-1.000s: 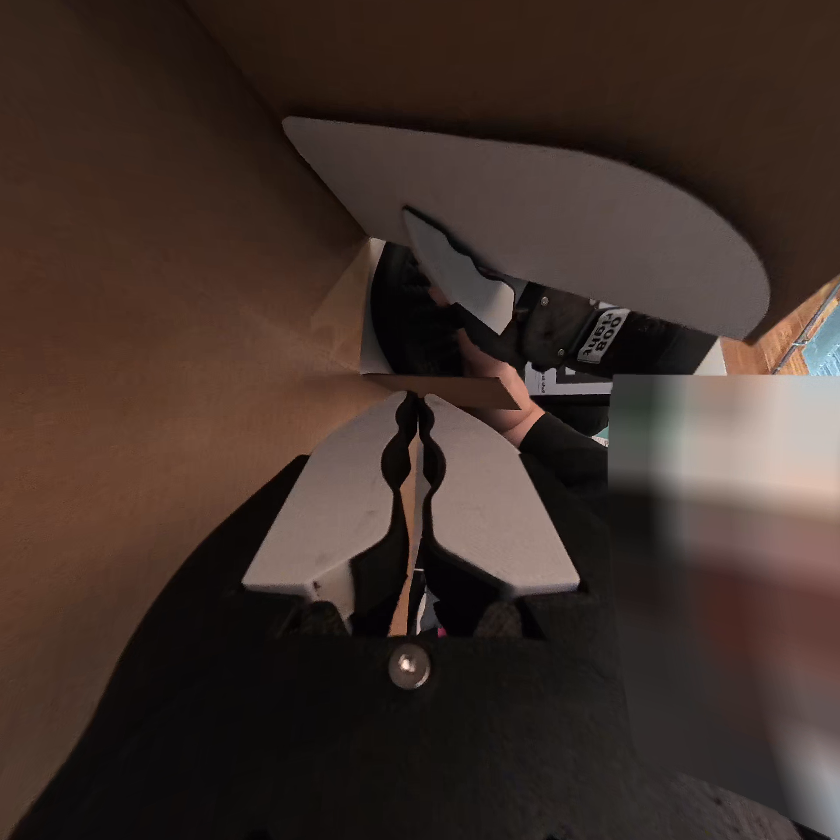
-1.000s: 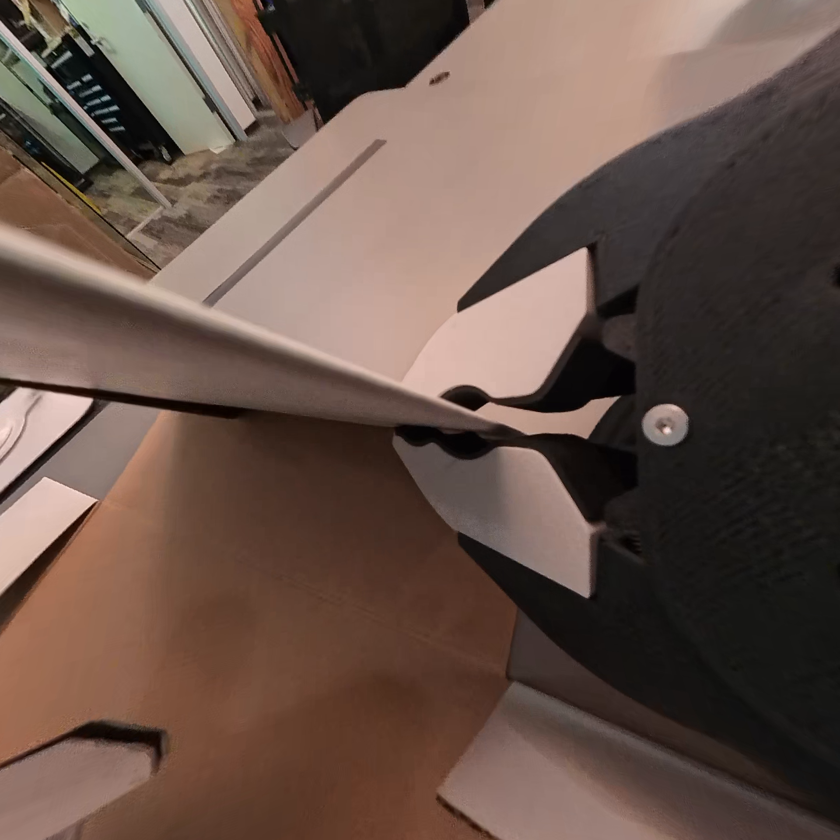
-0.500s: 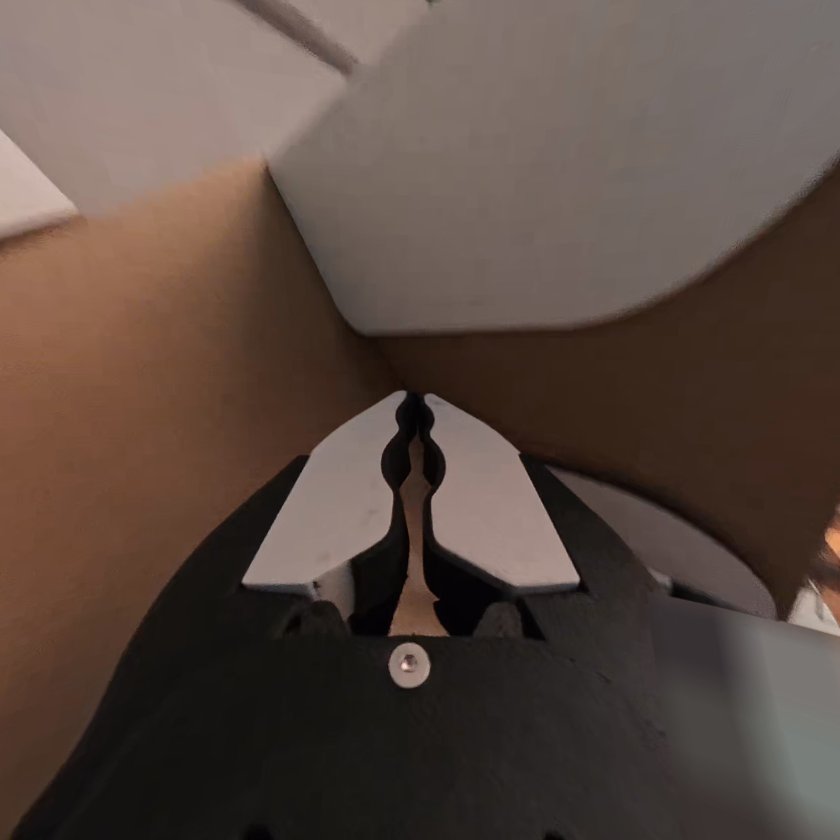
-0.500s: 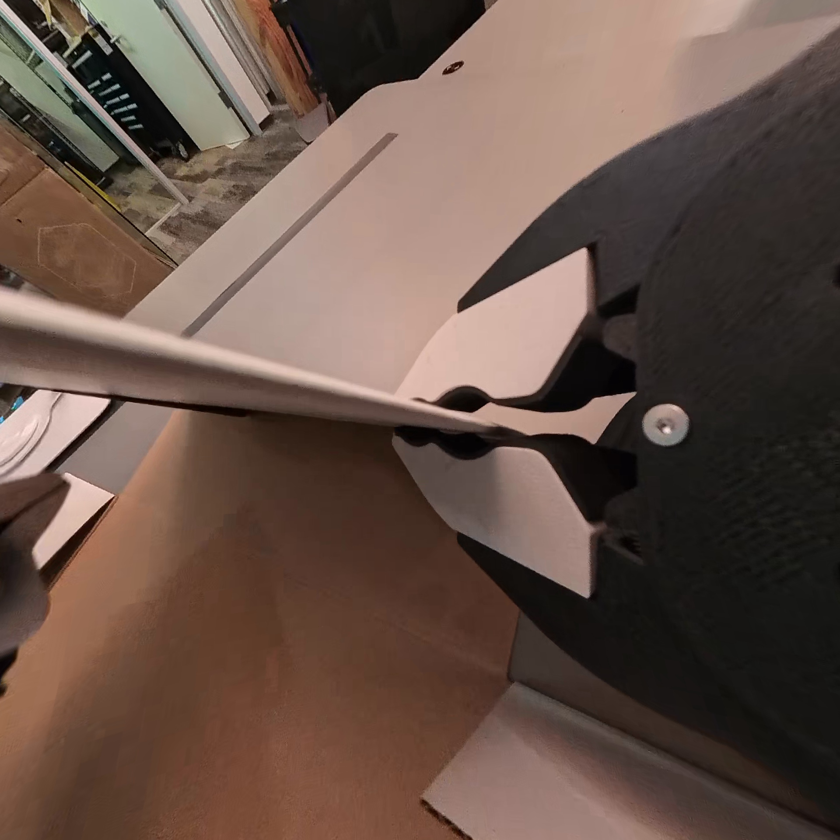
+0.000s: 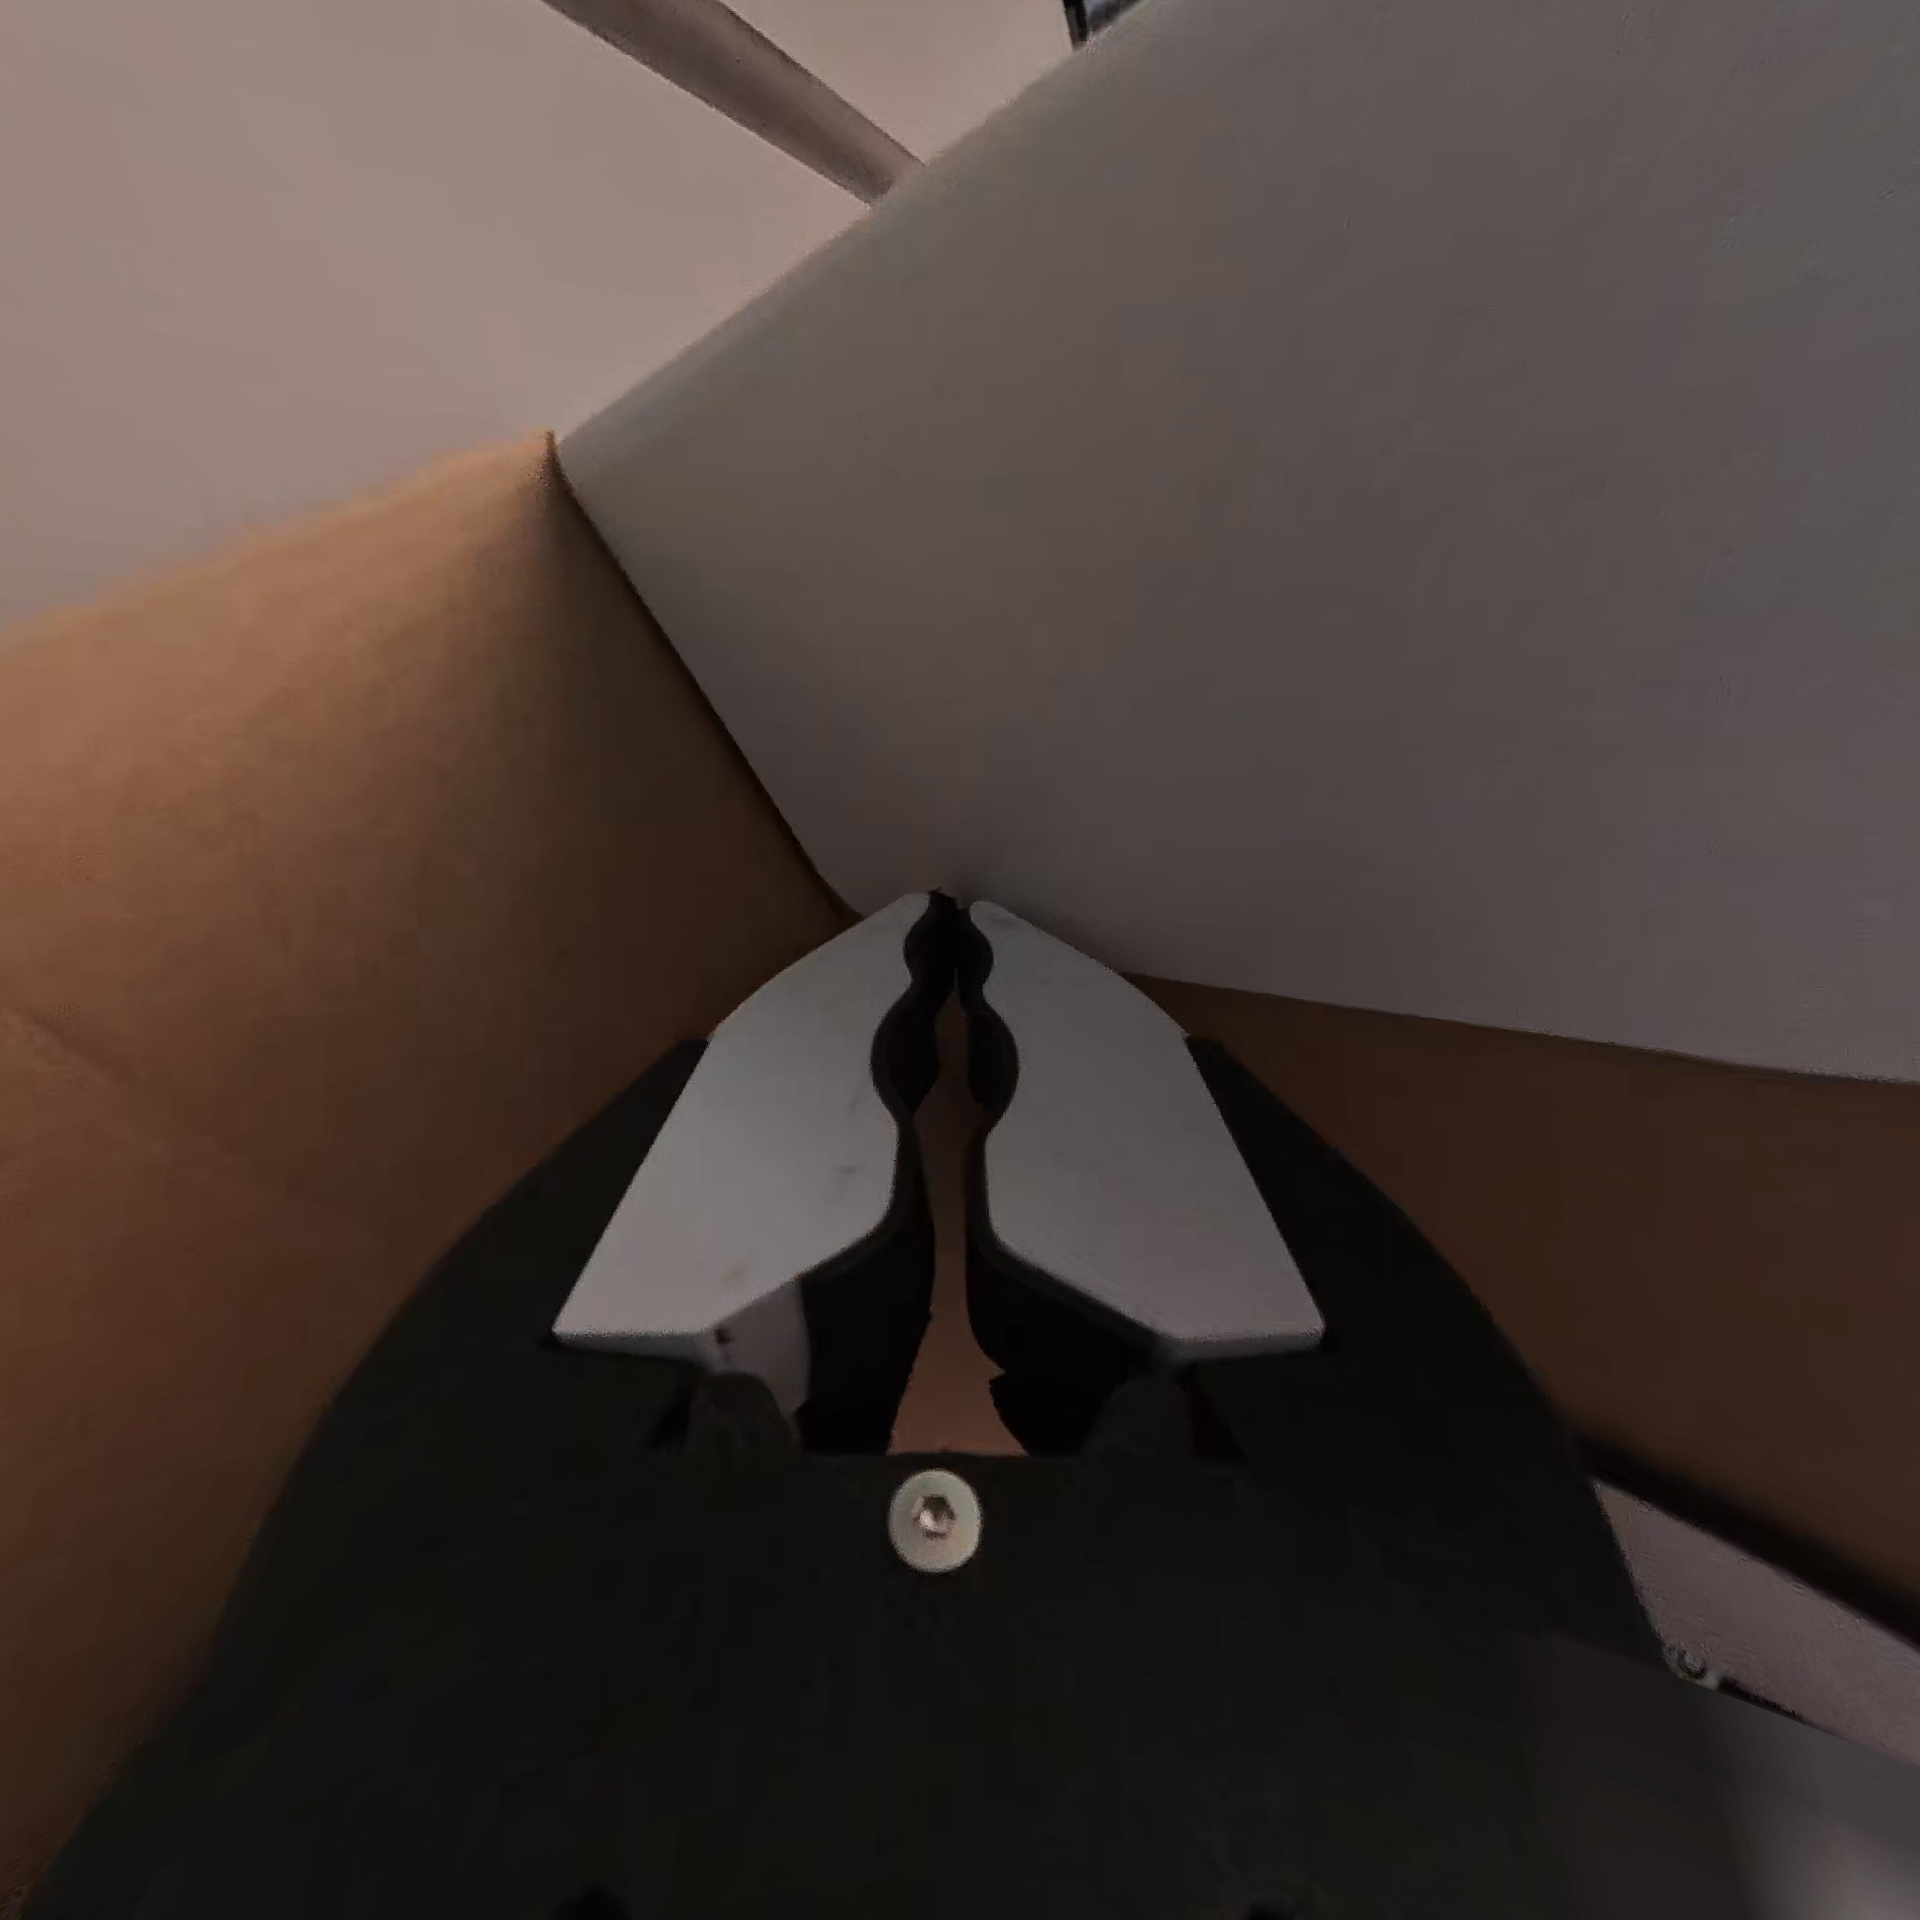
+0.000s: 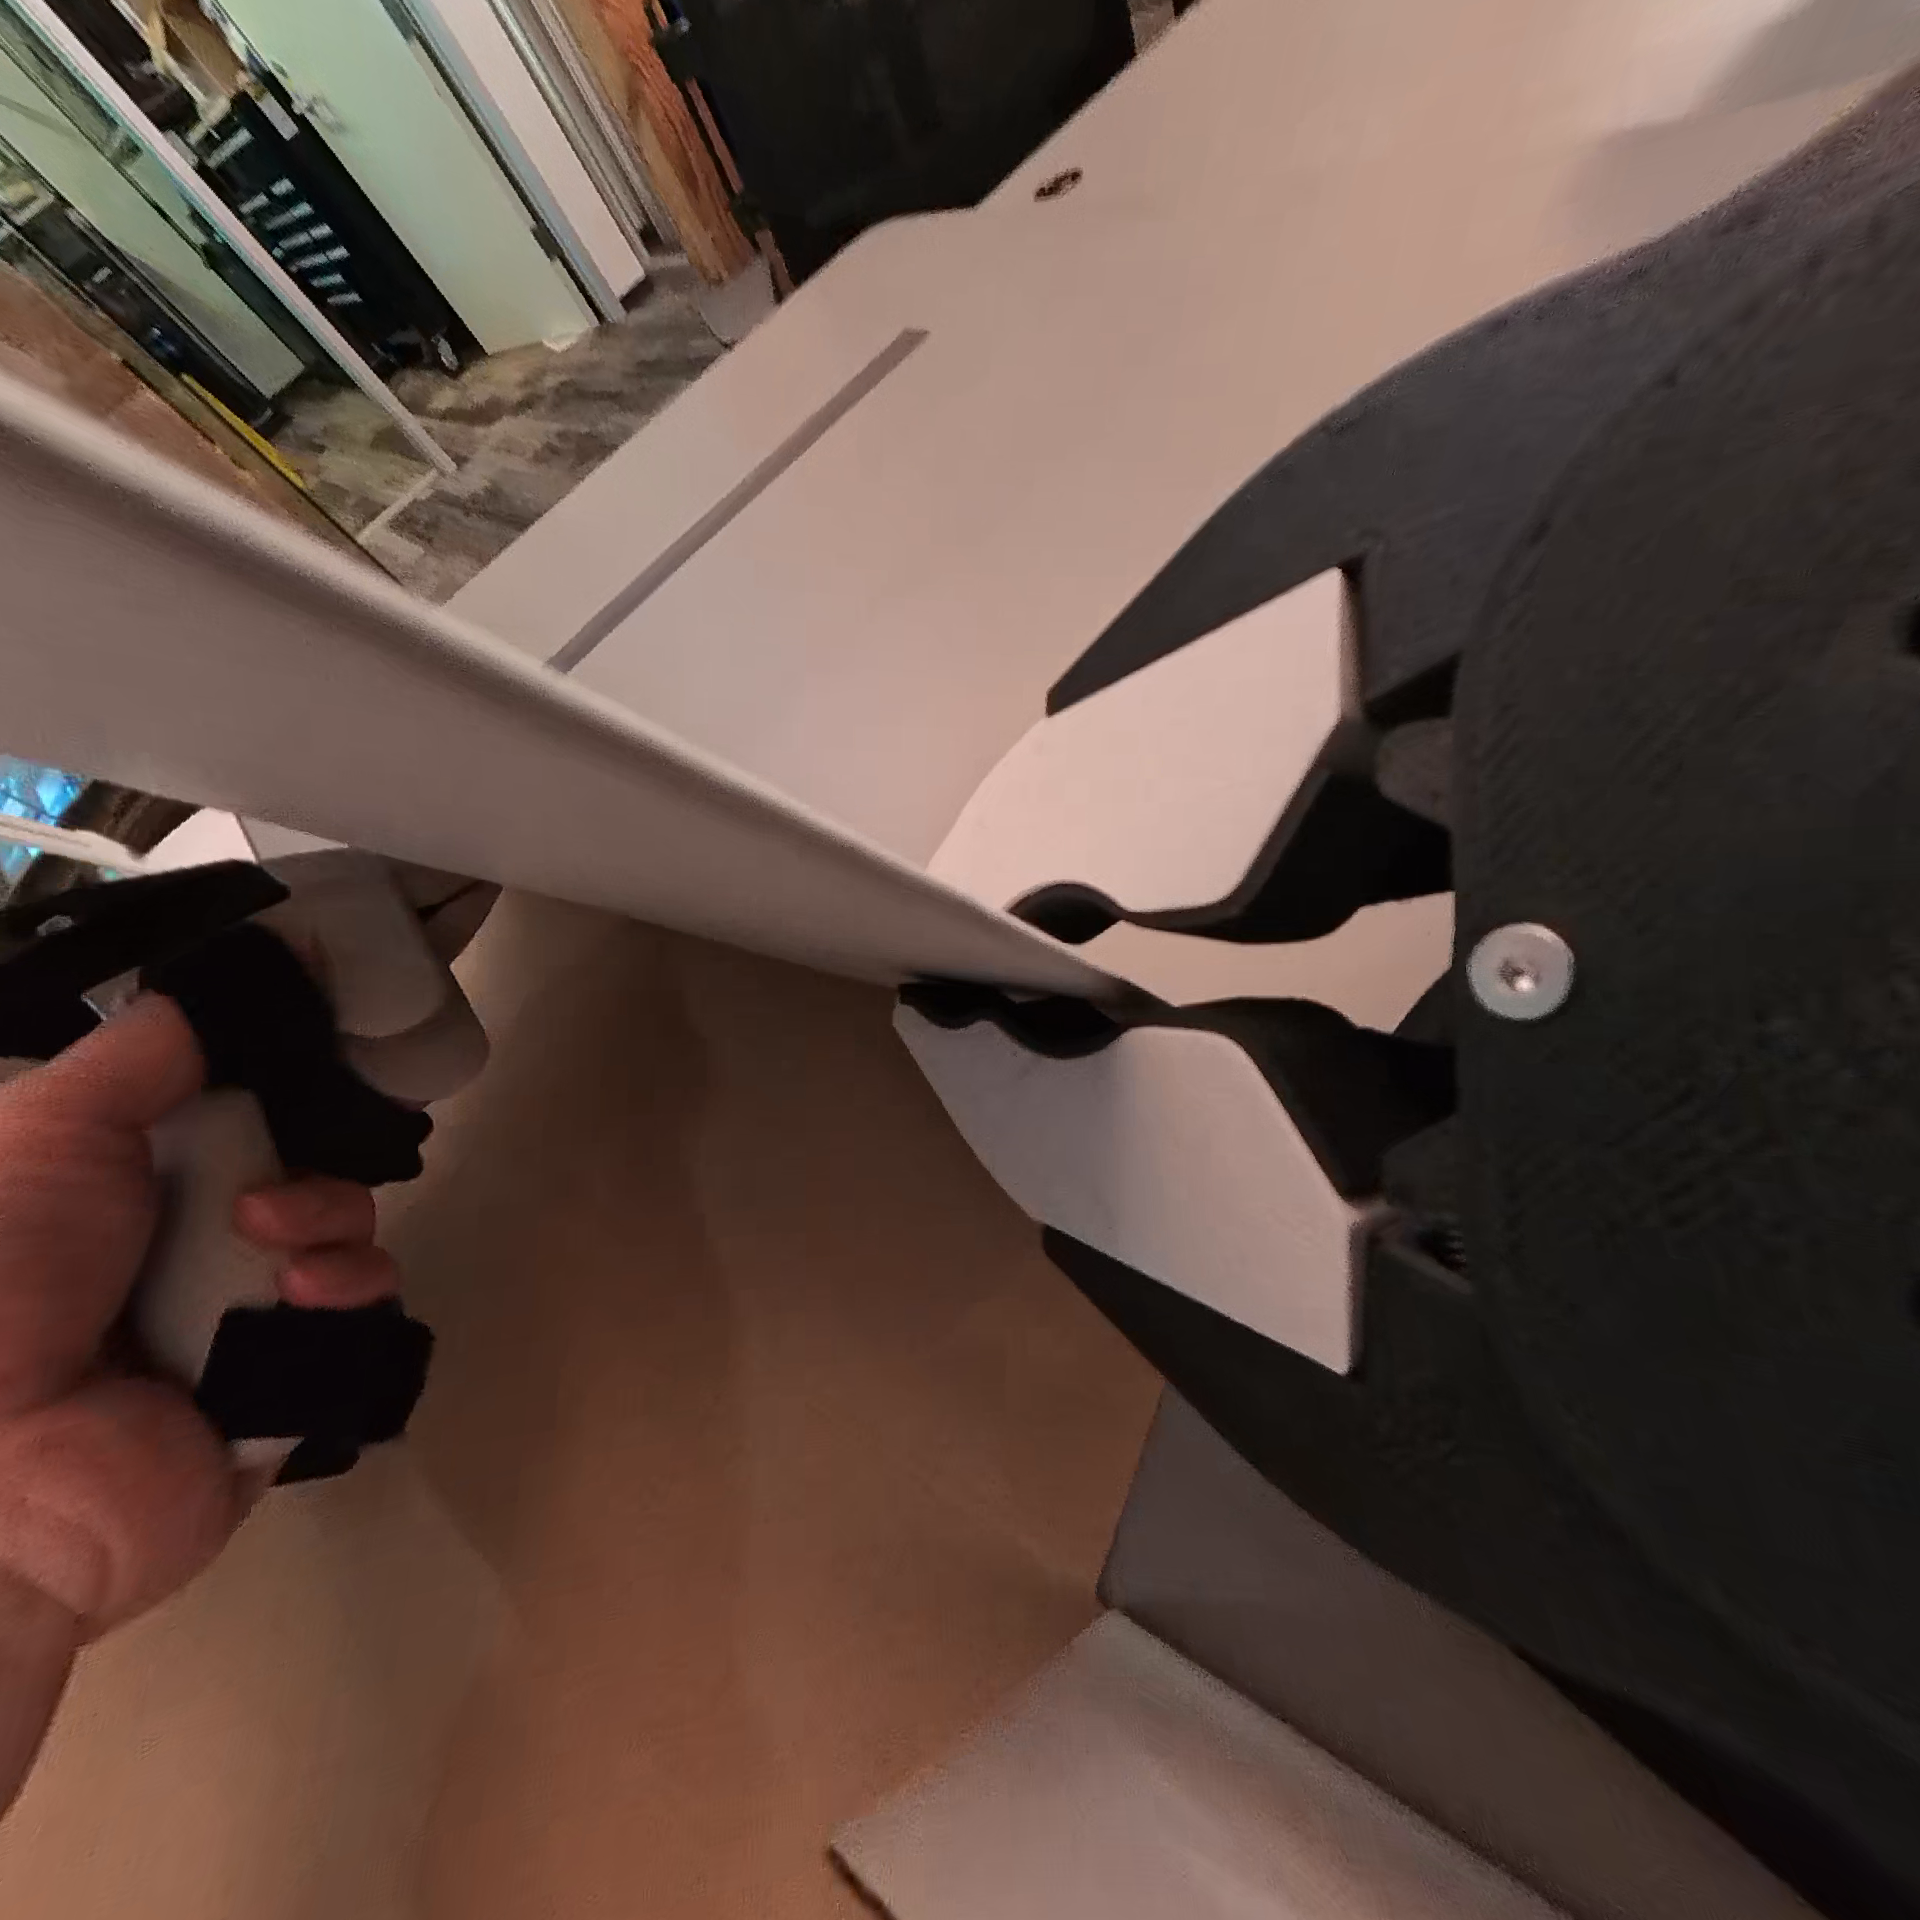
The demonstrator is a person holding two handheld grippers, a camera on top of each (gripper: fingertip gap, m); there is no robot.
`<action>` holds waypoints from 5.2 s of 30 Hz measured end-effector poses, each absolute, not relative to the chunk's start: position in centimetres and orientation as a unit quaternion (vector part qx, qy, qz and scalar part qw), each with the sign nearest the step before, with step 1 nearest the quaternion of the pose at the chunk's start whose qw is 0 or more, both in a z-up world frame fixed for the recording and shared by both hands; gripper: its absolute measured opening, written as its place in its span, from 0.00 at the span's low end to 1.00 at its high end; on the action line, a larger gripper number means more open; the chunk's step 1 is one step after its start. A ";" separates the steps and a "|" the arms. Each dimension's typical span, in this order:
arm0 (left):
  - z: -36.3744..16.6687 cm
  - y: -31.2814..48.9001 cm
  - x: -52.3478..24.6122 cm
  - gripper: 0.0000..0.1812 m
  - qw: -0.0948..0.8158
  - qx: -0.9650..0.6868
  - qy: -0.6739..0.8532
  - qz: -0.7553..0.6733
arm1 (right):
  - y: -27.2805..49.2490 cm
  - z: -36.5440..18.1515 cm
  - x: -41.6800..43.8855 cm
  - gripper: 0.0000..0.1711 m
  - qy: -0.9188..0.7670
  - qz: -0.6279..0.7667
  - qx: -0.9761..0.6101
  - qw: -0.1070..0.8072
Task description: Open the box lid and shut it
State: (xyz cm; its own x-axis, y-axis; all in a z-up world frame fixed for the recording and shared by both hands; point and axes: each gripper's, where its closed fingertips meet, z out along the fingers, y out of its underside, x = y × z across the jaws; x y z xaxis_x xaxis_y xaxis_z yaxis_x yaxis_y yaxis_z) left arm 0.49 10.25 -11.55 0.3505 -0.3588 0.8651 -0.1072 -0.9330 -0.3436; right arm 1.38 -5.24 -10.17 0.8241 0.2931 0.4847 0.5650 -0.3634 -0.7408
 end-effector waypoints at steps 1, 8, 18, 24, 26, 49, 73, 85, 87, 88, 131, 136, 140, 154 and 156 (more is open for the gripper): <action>-11.6 10.2 0.5 0.00 0.109 -0.812 0.136 -0.557 | -5.3 -10.2 1.2 0.04 -0.270 -0.146 -0.811 0.499; -10.5 9.9 -2.1 0.00 0.078 -0.797 0.097 -0.590 | -5.3 -10.7 0.1 0.04 -0.305 -0.188 -0.791 0.496; -1.1 10.4 -12.1 0.00 0.130 -0.731 0.022 -0.670 | -5.4 -11.1 -0.5 0.05 -0.337 -0.230 -0.775 0.482; 5.7 10.8 -15.4 0.00 0.184 -0.689 0.030 -0.701 | -5.4 -10.9 -0.3 0.05 -0.337 -0.218 -0.778 0.484; 6.9 10.5 -15.9 0.00 0.197 -0.685 0.043 -0.700 | -5.4 -11.0 -0.4 0.05 -0.337 -0.218 -0.779 0.482; 6.7 4.3 -23.6 0.00 0.164 -0.701 0.213 -0.660 | -4.2 -8.5 1.7 0.05 -0.301 -0.047 -0.804 0.511; -14.0 -5.5 -17.3 0.00 -0.085 -0.807 0.515 -0.277 | -6.4 -12.3 4.3 0.31 0.004 0.421 -0.832 0.361; -13.6 -7.3 -14.8 0.00 -0.175 -0.786 0.426 -0.412 | -5.5 -9.7 2.9 0.36 0.069 0.556 -0.769 0.308; -13.1 -6.8 -14.1 0.00 -0.183 -0.782 0.389 -0.450 | -5.3 -9.4 2.7 0.35 0.081 0.543 -0.774 0.314; -13.1 -6.5 -13.8 0.00 -0.183 -0.781 0.380 -0.461 | -5.2 -9.5 2.7 0.36 0.086 0.529 -0.784 0.314; -15.1 -4.5 -11.8 0.00 -0.163 -0.780 0.309 -0.520 | -4.1 -10.0 -7.0 0.07 -0.231 0.068 -0.886 0.395; -15.1 -4.4 -11.8 0.00 -0.166 -0.791 0.294 -0.510 | -3.9 -10.2 -6.1 0.06 -0.245 0.065 -0.884 0.394; -11.5 -4.0 -12.2 0.00 -0.145 -0.771 0.323 -0.530 | -3.4 -10.5 -4.9 0.05 -0.261 0.121 -0.875 0.391; 3.1 9.8 -31.6 0.09 0.186 -0.779 0.289 -0.525 | 0.8 -9.9 -1.1 0.05 -0.416 0.241 -0.804 0.350; 2.3 10.9 -34.8 0.09 0.212 -0.785 0.271 -0.515 | 1.5 -9.9 -0.9 0.05 -0.429 0.244 -0.797 0.347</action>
